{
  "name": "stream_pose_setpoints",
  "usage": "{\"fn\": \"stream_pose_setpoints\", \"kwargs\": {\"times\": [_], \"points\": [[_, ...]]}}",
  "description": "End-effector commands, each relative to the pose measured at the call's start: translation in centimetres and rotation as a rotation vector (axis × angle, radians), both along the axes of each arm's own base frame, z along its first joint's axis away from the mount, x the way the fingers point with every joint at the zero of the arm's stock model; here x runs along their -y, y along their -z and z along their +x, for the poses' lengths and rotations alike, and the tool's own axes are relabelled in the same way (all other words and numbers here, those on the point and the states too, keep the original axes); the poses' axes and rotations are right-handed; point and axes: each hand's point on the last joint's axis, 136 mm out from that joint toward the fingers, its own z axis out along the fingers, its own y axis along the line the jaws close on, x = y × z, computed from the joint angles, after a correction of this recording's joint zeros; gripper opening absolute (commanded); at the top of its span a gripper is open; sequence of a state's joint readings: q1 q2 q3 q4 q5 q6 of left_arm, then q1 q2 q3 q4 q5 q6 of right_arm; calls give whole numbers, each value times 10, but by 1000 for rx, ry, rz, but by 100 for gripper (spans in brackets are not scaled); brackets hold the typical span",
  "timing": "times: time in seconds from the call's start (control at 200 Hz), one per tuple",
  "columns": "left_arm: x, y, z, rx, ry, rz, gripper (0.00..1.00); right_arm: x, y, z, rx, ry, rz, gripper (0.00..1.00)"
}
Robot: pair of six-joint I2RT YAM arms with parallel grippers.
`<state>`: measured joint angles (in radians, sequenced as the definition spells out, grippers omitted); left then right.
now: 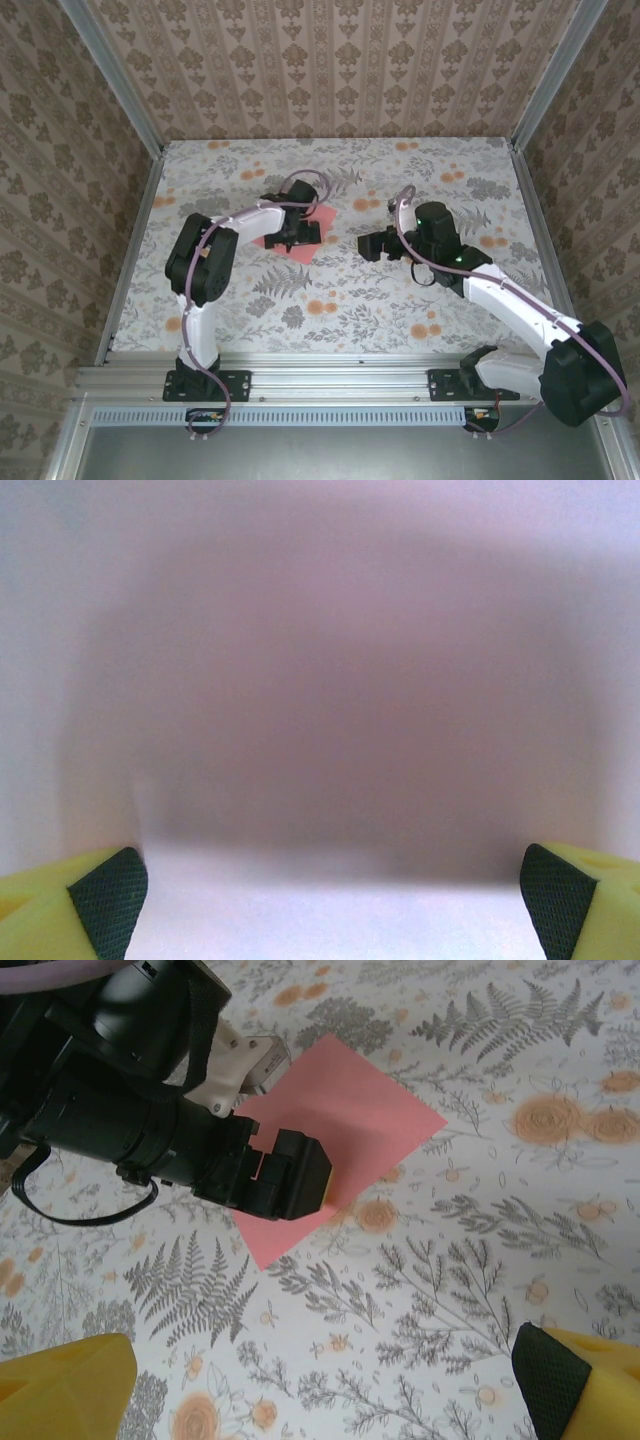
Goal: Fold a paper plane with a square sheet of paper (pick it up from the middle)
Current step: Move the square sheet of paper to the center of the table.
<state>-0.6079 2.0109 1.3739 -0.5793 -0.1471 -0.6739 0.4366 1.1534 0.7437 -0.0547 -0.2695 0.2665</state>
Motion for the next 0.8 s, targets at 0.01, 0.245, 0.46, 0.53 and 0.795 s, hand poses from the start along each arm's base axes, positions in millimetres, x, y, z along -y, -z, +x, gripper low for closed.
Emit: {"fn": "stream_pose_setpoints", "kwargs": {"times": [0.01, 0.245, 0.46, 0.53, 0.795], "points": [[-2, 11, -49, -117, -155, 48, 100, 8, 9, -17, -37, -12, -43, 100], [32, -9, -73, -107, -227, 9, 100, 24, 18, -37, -75, -4, -66, 100], [47, -51, -62, -18, -70, 22, 100, 26, 22, -47, -89, -20, -47, 100], [47, -63, -48, 38, 99, 70, 100, 25, 20, -48, -83, -26, -39, 100], [23, -49, -23, 2, 546, 183, 100, 25, 15, -50, -74, -19, -9, 100]]}}
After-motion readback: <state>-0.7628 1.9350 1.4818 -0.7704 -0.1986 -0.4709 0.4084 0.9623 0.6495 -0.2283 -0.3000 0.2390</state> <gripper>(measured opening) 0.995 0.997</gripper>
